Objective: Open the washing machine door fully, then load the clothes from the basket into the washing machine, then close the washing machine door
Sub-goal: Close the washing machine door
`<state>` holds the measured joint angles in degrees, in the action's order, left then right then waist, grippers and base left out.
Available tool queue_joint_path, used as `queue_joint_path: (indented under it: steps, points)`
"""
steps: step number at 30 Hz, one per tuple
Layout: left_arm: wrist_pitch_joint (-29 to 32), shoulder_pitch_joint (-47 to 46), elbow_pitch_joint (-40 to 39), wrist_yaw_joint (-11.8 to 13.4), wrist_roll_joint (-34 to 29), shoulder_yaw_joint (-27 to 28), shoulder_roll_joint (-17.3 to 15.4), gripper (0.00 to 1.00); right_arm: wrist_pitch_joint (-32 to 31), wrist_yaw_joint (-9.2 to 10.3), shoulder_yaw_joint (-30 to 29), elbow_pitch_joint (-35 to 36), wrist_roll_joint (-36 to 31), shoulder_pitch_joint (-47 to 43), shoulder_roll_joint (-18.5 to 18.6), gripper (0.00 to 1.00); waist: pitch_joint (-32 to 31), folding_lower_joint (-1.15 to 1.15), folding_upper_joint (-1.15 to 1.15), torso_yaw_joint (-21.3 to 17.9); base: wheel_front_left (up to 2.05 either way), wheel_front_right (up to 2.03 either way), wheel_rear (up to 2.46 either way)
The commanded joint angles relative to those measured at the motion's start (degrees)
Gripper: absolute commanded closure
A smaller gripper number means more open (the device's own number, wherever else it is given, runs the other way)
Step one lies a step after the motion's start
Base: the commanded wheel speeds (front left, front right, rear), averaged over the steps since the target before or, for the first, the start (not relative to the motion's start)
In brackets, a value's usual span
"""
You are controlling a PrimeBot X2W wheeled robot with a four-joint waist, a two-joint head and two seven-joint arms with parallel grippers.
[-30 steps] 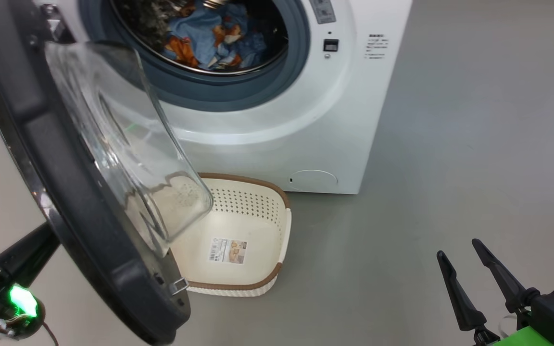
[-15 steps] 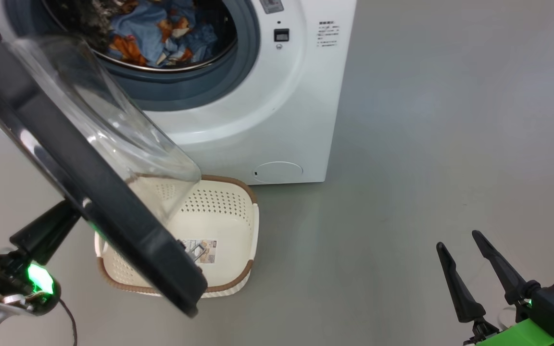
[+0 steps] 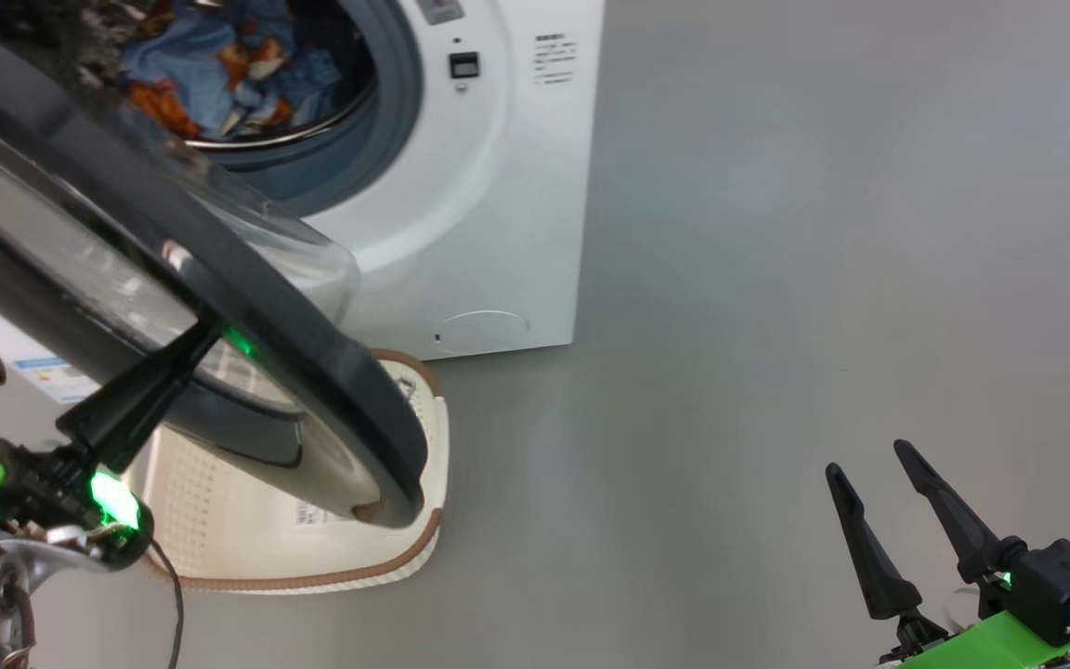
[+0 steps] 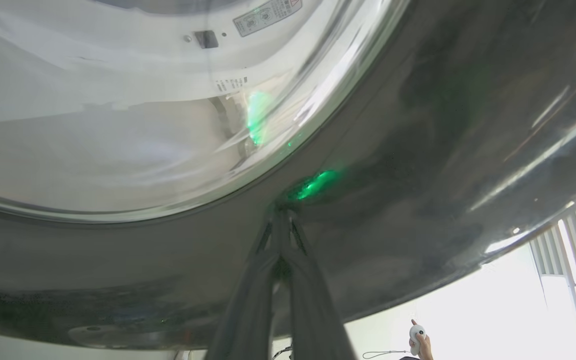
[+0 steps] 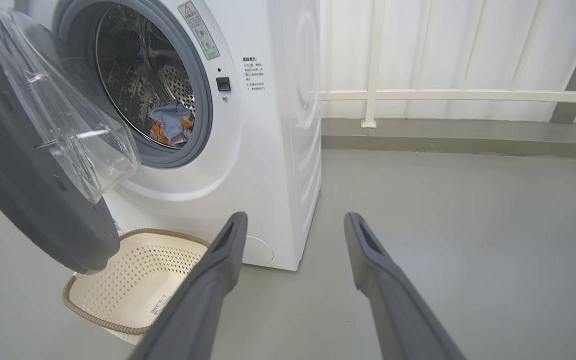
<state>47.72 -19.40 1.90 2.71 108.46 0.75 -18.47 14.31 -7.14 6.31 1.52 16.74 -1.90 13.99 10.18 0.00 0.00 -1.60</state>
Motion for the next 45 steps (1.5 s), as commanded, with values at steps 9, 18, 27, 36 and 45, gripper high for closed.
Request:
queue_joint_path:
  steps: [9,18,27,36,45]
  points:
    - [-1.6,-6.3,2.4,-1.8,-1.6,1.5,-0.2,1.00,0.7,-0.35,0.9,1.1,0.2,2.4,0.2,0.00,0.9,0.00,0.00,-3.2,0.00,0.00,0.00]
    - [-2.3,-8.6,5.0,-2.6,-1.9,1.5,1.0,1.00,0.7,-0.35,0.9,1.0,0.1,3.0,-0.2,0.00,1.5,0.00,0.00,-3.9,0.00,0.00,0.00]
    - [-2.9,-7.9,5.5,-3.7,-1.1,3.0,1.8,1.00,0.7,-0.35,0.5,1.0,0.1,3.1,-0.4,0.00,1.9,0.00,0.00,-3.1,0.00,0.00,0.00]
    - [-4.9,-4.5,5.3,-6.0,-0.5,5.9,2.9,0.67,0.7,-0.35,0.1,0.9,0.1,2.8,-0.5,0.00,1.6,0.00,0.00,-1.1,0.00,0.00,0.00]
    - [-9.4,-1.5,5.1,-8.5,-2.3,8.7,5.2,0.00,0.7,-0.35,0.0,0.7,-0.1,2.0,-0.5,0.00,0.2,0.00,0.00,1.1,0.00,0.00,0.00]
